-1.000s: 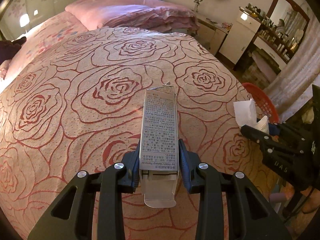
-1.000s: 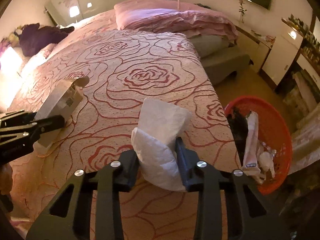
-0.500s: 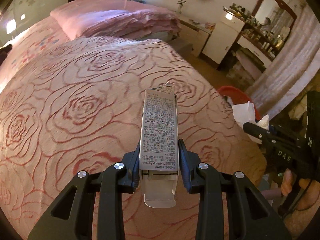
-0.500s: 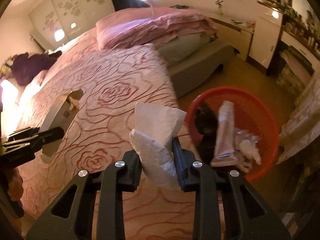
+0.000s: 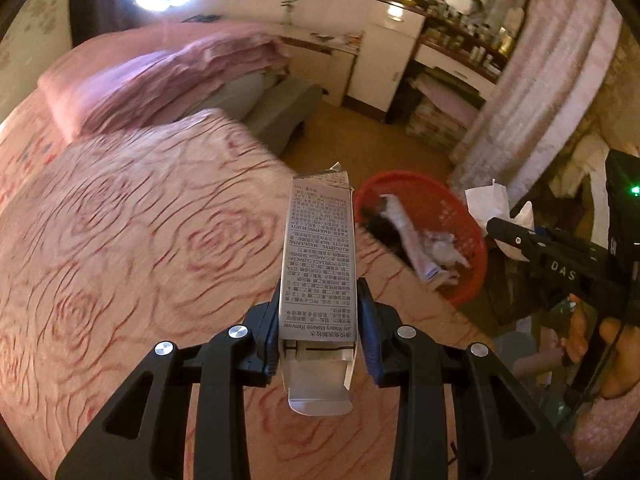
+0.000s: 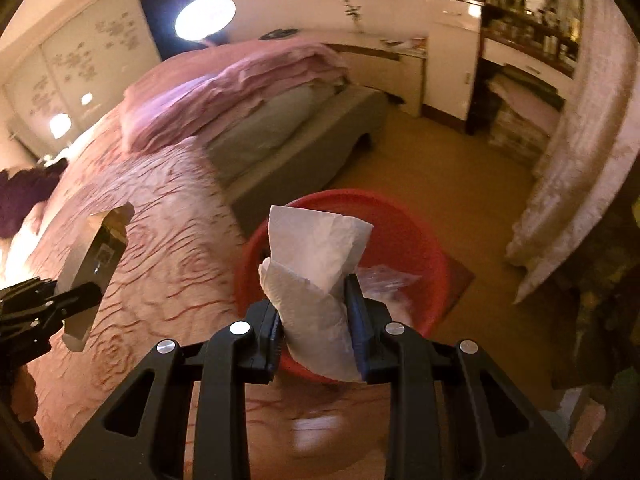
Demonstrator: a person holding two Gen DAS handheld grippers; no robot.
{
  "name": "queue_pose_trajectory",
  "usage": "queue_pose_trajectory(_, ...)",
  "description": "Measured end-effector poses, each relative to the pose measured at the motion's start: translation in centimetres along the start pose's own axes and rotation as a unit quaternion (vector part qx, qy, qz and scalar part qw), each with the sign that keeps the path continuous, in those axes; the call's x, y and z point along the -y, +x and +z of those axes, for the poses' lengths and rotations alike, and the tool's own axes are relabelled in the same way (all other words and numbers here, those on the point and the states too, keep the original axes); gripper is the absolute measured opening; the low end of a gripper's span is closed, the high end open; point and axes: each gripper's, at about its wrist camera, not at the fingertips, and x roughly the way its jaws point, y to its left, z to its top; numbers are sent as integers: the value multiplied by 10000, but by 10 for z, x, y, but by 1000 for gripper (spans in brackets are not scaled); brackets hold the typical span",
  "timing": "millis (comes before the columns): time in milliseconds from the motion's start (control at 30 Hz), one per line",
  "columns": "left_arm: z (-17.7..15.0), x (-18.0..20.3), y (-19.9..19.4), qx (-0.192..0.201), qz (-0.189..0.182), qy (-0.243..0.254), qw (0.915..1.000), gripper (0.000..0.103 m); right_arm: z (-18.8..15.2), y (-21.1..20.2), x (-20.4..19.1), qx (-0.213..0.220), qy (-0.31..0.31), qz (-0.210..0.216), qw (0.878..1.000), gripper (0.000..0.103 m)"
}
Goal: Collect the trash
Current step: 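Carry the white box and tissue over the red wastebasket with both tools, then open both tools to drop the white box and tissue into the wastebasket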
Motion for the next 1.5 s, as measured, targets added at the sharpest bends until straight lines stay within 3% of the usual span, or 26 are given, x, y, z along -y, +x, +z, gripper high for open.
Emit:
queue_pose_trajectory(233,29,42,37,-203,-370,397,9983,31,2,6,26,-5,235,-229,9995,28)
queue_pose_trajectory(600,45,92,99,-749,-590,933,9911,33,-2,19,57,-159,542,-343,9978,28)
queue_pose_trajectory(633,46,94,104,-796,-587,940,9906,35,-2,20,58,-174,563,-331,9977,28)
queue_pose_trajectory(700,47,95,110,-829,-564,928,9906,50,-2,23,61,-197,578,-335,9976,28)
queue_pose_trajectory(800,47,91,108,-759,-487,878,9920,60,0,29,62,-236,561,-328,9976,28)
queue_pose_trajectory(1033,48,74,91,-527,-73,715,9960,70,5,48,54,-381,478,-225,9979,29)
queue_pose_trajectory(1100,48,71,86,-460,12,697,9965,72,8,53,50,-425,468,-180,9978,32)
queue_pose_trajectory(1267,46,66,76,-317,217,721,9967,75,16,56,43,-365,500,-105,9980,63)
queue_pose_trajectory(1500,45,59,70,-237,339,666,9969,76,17,42,40,-225,521,-98,9983,69)
